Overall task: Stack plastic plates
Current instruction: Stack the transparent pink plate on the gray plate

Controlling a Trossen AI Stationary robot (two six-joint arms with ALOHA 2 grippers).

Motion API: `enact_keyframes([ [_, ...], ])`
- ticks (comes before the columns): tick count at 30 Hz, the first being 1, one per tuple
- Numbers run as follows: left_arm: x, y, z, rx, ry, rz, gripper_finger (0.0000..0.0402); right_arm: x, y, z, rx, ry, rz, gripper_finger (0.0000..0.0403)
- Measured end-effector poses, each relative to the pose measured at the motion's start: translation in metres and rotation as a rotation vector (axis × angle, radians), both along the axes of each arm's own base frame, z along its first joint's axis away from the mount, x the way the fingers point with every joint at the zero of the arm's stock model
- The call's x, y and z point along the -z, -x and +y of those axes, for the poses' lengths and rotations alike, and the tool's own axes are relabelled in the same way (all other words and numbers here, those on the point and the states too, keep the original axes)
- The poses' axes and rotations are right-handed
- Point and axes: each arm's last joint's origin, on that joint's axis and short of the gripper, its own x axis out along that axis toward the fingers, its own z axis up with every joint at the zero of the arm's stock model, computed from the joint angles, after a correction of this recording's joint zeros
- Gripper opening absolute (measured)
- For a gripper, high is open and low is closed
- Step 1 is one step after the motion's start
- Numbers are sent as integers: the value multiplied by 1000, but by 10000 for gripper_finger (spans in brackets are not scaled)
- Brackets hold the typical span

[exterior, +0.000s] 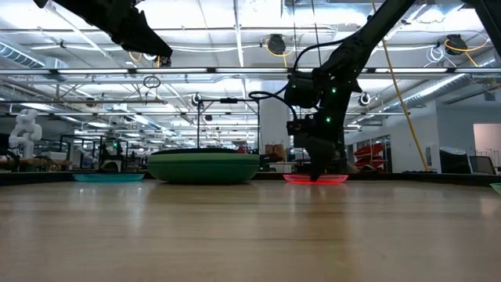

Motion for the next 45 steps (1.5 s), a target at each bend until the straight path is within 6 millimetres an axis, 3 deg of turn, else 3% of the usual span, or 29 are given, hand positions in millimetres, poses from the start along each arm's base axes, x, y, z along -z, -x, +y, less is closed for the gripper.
enact_keyframes([
  [4,0,0,0,0,0,0,124,0,0,0,6,3,-6,79],
  [13,0,0,0,0,1,0,124,6,-4,-2,2,10,-10,8],
  [27,2,1,0,-4,11,21,124,3,-4,0,2,26,-3,1],
  [45,2,1,0,-4,13,19,124,-55,-5,33,-61,190,-120,0],
])
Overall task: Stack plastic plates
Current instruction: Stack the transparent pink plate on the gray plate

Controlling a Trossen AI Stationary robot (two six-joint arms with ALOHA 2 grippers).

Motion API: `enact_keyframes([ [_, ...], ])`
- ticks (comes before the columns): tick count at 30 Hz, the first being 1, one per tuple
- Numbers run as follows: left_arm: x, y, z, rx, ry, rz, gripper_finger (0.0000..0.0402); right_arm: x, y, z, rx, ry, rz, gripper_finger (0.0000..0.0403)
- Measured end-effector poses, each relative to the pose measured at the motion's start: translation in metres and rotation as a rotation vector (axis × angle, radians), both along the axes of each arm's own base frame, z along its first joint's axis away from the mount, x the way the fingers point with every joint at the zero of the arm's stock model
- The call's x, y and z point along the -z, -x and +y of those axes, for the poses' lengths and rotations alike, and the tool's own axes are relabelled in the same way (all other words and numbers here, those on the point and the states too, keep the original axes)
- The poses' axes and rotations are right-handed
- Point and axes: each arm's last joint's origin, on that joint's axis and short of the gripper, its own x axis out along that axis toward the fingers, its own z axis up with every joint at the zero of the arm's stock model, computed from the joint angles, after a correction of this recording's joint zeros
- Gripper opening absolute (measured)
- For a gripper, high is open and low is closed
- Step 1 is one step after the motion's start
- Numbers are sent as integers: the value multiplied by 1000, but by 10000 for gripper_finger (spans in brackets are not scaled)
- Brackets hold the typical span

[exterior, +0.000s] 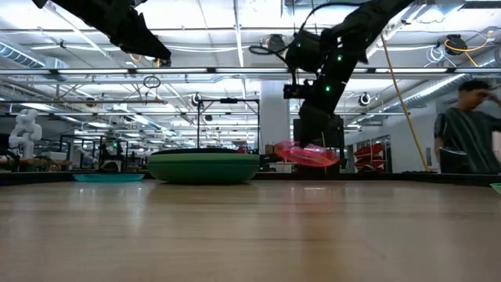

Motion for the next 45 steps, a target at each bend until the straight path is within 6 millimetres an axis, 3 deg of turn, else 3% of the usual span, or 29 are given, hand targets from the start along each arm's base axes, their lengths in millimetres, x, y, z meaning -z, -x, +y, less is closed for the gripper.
enact_keyframes([
  [8,0,0,0,2,-4,-2,124,-26,-8,18,-46,77,-55,0],
  [23,-2,-1,0,5,-13,-14,124,-69,-28,31,-126,119,-140,0],
  [33,-2,-1,0,7,-17,-20,124,-70,-38,36,-158,129,-150,0],
  [45,-2,-1,0,7,-17,-19,124,-70,-68,30,-208,150,-114,0],
])
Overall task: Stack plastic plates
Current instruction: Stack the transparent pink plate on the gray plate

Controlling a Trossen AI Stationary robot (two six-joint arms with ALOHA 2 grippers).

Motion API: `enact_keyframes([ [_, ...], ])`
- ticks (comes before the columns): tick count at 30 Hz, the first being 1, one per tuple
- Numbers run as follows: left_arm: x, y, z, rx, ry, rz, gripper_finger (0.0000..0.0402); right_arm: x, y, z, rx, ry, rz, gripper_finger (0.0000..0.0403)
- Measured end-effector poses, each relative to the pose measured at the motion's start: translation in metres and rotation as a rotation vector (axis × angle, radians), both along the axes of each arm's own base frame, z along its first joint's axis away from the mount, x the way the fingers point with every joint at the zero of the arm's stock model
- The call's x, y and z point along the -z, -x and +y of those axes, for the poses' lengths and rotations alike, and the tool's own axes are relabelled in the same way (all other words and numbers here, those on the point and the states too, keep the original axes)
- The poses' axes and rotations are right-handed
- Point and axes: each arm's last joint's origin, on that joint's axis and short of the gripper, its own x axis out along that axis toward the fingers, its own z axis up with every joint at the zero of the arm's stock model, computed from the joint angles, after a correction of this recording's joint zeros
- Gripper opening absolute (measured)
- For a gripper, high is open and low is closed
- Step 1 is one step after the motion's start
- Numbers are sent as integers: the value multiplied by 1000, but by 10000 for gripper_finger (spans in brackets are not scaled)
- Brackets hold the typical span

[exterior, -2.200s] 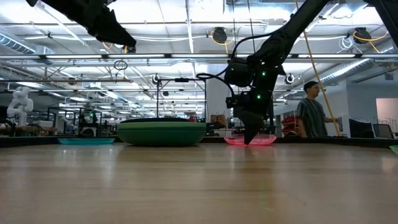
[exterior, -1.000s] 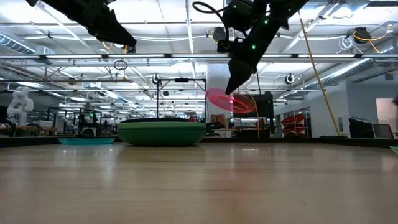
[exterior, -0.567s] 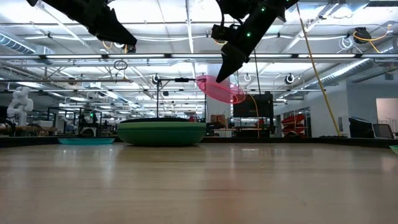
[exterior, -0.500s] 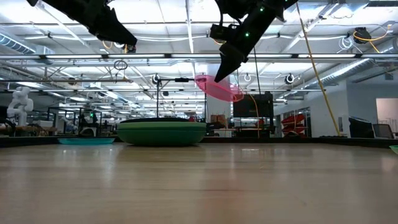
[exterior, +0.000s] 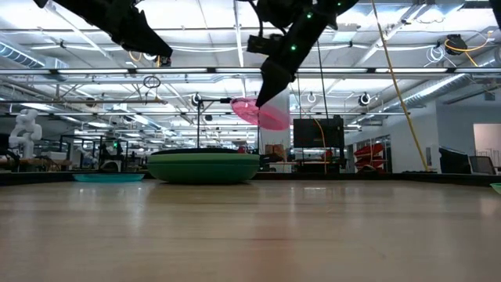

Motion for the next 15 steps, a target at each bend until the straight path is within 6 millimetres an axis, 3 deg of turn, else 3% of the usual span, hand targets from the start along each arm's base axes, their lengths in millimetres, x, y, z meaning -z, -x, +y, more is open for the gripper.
enact_keyframes([
  [15,0,0,0,2,-6,4,124,7,-51,-9,-111,-6,31,0],
])
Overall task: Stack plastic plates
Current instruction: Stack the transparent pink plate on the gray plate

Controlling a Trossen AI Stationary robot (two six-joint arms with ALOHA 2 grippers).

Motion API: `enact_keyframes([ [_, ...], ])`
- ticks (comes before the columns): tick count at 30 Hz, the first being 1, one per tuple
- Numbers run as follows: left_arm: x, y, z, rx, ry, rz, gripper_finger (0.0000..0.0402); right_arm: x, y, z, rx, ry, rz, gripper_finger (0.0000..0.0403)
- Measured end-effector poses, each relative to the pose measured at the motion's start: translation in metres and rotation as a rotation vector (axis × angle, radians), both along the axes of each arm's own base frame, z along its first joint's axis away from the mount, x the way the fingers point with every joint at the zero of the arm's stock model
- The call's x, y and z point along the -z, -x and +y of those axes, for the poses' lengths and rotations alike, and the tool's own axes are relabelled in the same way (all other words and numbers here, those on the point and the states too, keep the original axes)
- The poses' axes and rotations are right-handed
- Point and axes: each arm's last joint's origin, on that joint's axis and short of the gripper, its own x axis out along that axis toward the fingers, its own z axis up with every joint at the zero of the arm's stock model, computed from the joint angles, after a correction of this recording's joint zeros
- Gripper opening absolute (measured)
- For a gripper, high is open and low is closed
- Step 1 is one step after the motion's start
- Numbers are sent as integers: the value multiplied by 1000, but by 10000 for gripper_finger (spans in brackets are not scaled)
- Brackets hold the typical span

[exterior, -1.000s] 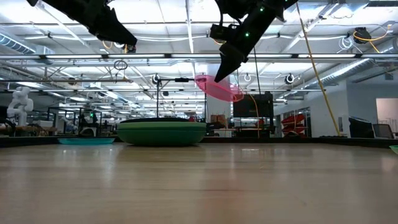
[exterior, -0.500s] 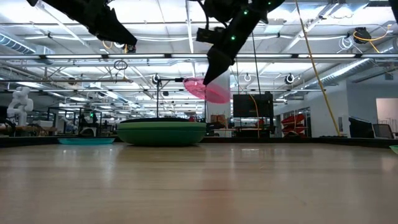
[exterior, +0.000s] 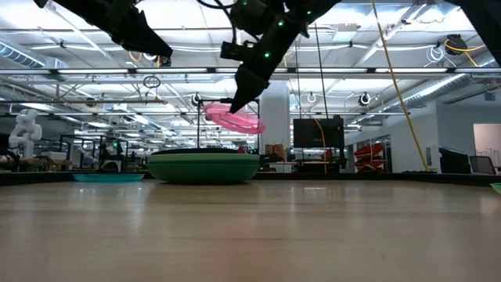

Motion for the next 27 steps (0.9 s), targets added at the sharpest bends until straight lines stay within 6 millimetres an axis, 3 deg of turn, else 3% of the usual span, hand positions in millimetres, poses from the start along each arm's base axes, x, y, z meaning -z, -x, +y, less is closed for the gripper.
enact_keyframes([
  [16,0,0,0,3,-6,4,124,31,-53,2,-147,3,75,0],
  [27,0,0,0,4,-9,6,124,46,-63,6,-174,13,96,0],
])
